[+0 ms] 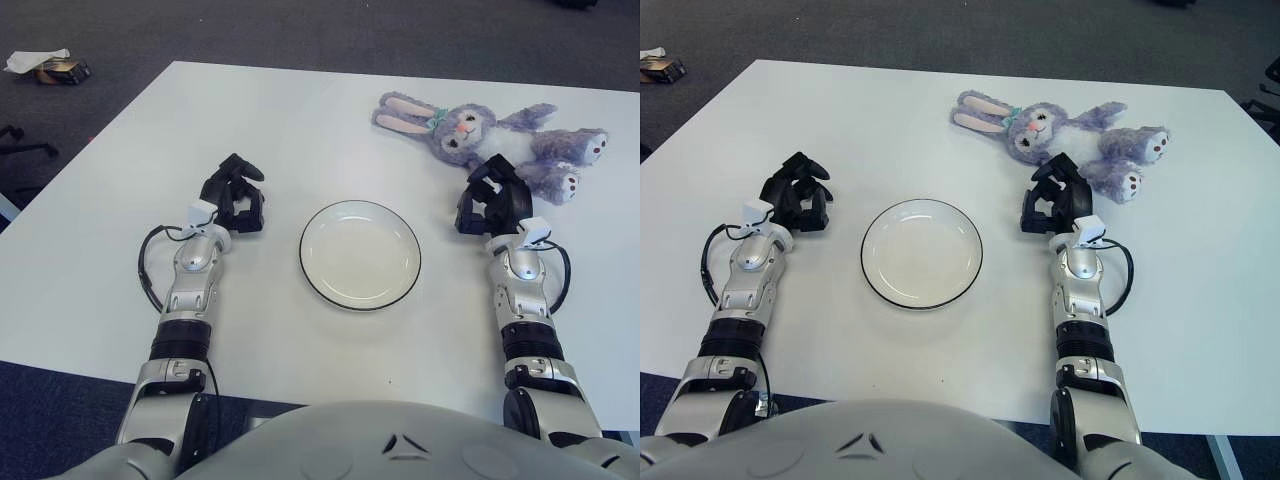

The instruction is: Put the doll into the plate.

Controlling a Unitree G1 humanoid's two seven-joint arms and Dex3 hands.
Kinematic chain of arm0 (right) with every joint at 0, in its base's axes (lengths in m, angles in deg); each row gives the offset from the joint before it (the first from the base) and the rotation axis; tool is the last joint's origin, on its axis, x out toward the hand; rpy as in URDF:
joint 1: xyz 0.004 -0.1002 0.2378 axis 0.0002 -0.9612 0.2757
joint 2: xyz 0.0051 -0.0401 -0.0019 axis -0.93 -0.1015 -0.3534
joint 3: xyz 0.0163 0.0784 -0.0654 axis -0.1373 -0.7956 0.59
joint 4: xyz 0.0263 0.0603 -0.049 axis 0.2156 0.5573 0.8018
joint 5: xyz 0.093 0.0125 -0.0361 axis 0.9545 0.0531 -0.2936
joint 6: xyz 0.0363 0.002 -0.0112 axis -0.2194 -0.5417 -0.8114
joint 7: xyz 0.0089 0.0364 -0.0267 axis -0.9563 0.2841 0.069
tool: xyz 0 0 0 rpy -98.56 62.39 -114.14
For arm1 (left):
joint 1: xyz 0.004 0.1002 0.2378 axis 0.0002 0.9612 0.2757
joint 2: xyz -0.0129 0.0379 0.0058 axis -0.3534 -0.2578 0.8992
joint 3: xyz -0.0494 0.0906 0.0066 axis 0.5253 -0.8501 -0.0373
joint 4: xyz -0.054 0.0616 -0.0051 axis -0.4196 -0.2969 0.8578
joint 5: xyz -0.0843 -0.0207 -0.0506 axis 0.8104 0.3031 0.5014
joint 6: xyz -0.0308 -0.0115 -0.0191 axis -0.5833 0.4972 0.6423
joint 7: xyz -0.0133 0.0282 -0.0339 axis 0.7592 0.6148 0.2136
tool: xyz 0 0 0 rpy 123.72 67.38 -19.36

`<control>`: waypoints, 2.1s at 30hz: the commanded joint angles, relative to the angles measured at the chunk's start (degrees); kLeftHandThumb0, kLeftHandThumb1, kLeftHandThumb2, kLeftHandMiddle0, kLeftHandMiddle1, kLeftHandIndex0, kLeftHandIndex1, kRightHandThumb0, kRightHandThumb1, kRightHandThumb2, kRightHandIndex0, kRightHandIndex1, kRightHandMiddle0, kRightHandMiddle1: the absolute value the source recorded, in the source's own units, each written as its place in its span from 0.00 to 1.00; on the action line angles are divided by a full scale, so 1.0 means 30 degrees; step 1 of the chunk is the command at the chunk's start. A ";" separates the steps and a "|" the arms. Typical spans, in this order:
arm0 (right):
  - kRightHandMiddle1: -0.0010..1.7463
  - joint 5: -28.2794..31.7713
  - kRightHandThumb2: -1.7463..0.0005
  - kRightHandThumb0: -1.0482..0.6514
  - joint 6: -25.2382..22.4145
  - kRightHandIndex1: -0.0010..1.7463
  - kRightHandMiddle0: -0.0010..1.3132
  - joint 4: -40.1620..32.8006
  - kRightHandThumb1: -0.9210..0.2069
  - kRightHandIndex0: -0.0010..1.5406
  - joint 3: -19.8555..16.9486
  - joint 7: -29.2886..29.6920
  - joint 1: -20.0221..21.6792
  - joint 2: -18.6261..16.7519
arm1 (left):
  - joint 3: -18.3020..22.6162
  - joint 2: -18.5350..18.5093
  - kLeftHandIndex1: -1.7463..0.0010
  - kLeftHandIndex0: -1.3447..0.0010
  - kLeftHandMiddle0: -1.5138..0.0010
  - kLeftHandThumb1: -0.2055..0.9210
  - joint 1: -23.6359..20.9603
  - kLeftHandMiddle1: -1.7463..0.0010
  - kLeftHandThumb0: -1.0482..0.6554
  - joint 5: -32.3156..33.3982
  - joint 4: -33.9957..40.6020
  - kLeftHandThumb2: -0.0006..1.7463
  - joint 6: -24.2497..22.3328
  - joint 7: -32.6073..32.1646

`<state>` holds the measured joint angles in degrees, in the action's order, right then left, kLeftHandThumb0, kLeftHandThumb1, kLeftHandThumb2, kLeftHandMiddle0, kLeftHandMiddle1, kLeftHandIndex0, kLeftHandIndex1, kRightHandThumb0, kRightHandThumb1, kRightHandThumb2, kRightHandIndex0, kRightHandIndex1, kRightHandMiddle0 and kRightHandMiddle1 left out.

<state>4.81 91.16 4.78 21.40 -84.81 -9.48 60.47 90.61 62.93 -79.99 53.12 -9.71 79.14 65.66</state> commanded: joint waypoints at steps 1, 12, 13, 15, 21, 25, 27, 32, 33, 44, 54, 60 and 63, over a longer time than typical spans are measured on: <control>1.00 0.0261 0.11 0.61 0.0263 0.99 0.37 0.1261 0.70 0.52 0.0074 -0.0082 -0.2038 -0.0987 | -0.0146 0.0597 0.00 0.60 0.64 0.40 0.1133 0.00 0.61 -0.0169 -0.0951 0.80 0.0258 -0.0233; 1.00 0.0047 0.17 0.61 0.0301 0.99 0.36 0.0579 0.63 0.44 0.0155 -0.0027 -0.2045 -0.0891 | -0.0165 0.0650 0.00 0.60 0.64 0.41 0.1121 0.00 0.61 -0.0174 -0.0895 0.80 0.0131 -0.0297; 1.00 0.0004 0.19 0.61 0.0300 0.99 0.37 0.0534 0.60 0.40 0.0170 -0.0004 -0.2041 -0.0875 | -0.0165 0.0651 0.00 0.60 0.64 0.41 0.1123 0.00 0.61 -0.0175 -0.0887 0.80 0.0114 -0.0302; 1.00 -0.0434 0.24 0.61 0.0449 1.00 0.35 0.0364 0.54 0.35 0.0342 0.0096 -0.2027 -0.0679 | -0.0166 0.0657 0.00 0.60 0.64 0.41 0.1110 0.00 0.61 -0.0176 -0.0889 0.80 0.0079 -0.0310; 1.00 -0.1878 0.36 0.61 -0.0257 1.00 0.27 -0.1829 0.38 0.25 0.1061 0.0658 -0.2520 -0.0362 | -0.0142 0.0621 0.00 0.60 0.64 0.41 0.1036 0.00 0.61 -0.0173 -0.1000 0.80 0.0084 -0.0293; 1.00 -0.2587 0.44 0.61 -0.1089 1.00 0.22 -0.3765 0.28 0.20 0.1441 0.0972 -0.3133 -0.0269 | -0.0114 0.0598 0.00 0.60 0.64 0.40 0.1003 0.00 0.61 -0.0134 -0.1005 0.80 0.0053 -0.0263; 1.00 -0.2796 0.51 0.61 -0.1675 0.95 0.16 -0.4759 0.21 0.22 0.1535 0.1010 -0.3408 -0.0175 | -0.0108 0.0582 0.00 0.60 0.64 0.40 0.1007 0.00 0.61 -0.0122 -0.1001 0.80 0.0064 -0.0239; 1.00 -0.3284 0.66 0.61 -0.3008 0.88 0.08 -0.6410 0.07 0.24 0.1555 0.1266 -0.3725 0.0118 | -0.0107 0.0589 0.00 0.60 0.64 0.40 0.1030 0.00 0.61 -0.0140 -0.0978 0.81 0.0073 -0.0247; 0.97 -0.3416 0.69 0.61 -0.3297 0.90 0.11 -0.6728 0.05 0.21 0.1514 0.1336 -0.3750 0.0197 | -0.0108 0.0589 0.00 0.60 0.63 0.40 0.1032 0.00 0.61 -0.0144 -0.0975 0.81 0.0070 -0.0252; 0.93 -0.5826 0.74 0.61 -0.6143 0.90 0.15 -0.9439 0.00 0.18 0.1340 0.2626 -0.3738 0.0817 | -0.0103 0.0624 0.00 0.60 0.64 0.40 0.0918 0.00 0.61 -0.0242 -0.1192 0.80 0.0024 -0.0352; 0.92 -0.8355 0.74 0.61 -0.9062 0.92 0.17 -1.0644 0.00 0.16 0.1157 0.4067 -0.3239 0.1217 | -0.0099 0.0628 0.00 0.60 0.63 0.40 0.0738 0.00 0.61 -0.0271 -0.1478 0.81 0.0116 -0.0404; 0.82 -0.9973 0.47 0.37 -1.0434 0.74 0.03 -1.1742 0.32 0.22 0.1403 0.4511 -0.3136 0.1478 | -0.0122 0.0597 0.00 0.60 0.63 0.40 0.0621 0.00 0.61 -0.0260 -0.1722 0.81 0.0225 -0.0373; 0.79 -1.1085 0.42 0.33 -1.0678 0.71 0.01 -1.1826 0.37 0.21 0.1639 0.4999 -0.3121 0.1761 | -0.0140 0.0592 0.00 0.60 0.63 0.40 0.0574 0.00 0.61 -0.0281 -0.1806 0.81 0.0265 -0.0386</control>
<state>-25.66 60.13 -29.82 25.76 -71.32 -19.72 64.82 90.58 62.89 -81.26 52.58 -12.07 80.03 65.16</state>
